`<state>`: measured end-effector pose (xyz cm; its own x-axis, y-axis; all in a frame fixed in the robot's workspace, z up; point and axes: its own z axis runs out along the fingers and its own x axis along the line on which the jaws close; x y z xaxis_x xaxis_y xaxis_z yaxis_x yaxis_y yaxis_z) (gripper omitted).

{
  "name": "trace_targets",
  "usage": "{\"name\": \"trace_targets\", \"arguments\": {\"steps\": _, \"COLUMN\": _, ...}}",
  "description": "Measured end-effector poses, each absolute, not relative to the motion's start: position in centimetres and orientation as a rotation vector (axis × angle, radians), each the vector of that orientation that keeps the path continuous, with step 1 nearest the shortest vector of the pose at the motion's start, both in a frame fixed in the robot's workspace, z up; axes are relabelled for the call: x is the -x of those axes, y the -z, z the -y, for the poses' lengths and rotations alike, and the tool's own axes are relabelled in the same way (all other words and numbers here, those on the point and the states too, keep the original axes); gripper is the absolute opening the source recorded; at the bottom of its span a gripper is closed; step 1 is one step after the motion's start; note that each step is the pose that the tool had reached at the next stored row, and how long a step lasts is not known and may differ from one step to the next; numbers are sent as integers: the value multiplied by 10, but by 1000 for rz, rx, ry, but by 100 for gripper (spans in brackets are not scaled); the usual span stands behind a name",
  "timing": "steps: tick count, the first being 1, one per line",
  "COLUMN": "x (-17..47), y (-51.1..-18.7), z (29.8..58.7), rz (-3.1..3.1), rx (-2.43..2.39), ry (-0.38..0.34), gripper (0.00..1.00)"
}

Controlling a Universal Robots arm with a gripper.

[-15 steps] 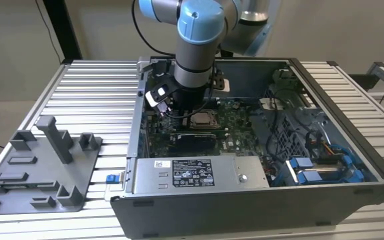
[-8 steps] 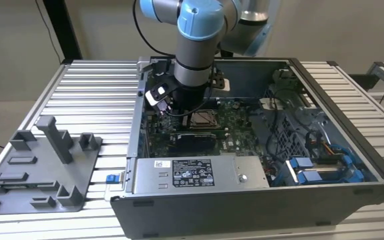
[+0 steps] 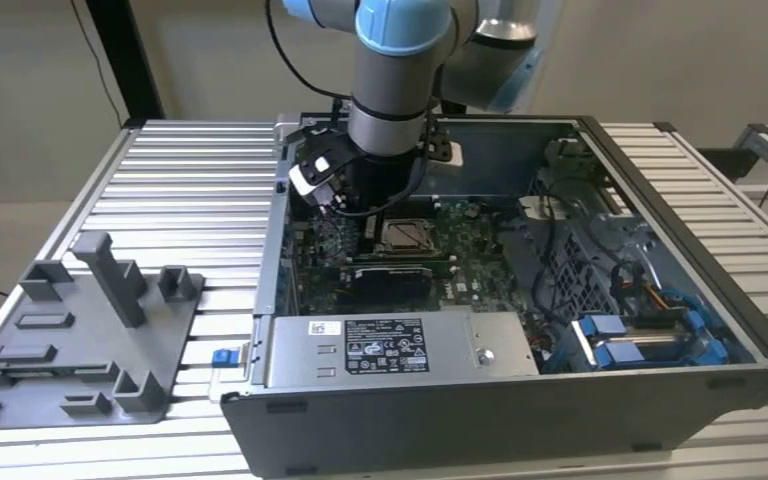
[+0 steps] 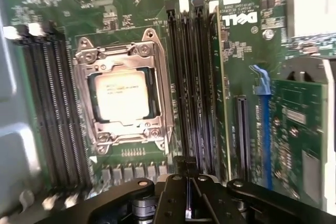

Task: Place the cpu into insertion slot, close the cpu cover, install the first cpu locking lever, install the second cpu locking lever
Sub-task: 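Install the second cpu locking lever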

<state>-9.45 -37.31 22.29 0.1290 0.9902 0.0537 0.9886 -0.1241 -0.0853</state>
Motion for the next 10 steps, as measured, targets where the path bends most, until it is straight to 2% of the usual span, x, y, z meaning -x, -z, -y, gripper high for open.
{"name": "trace_targets", "arguments": {"steps": 10, "x": 94, "y": -260, "z": 373, "rz": 2010, "rx": 2283, "ry": -24, "gripper": 0}}
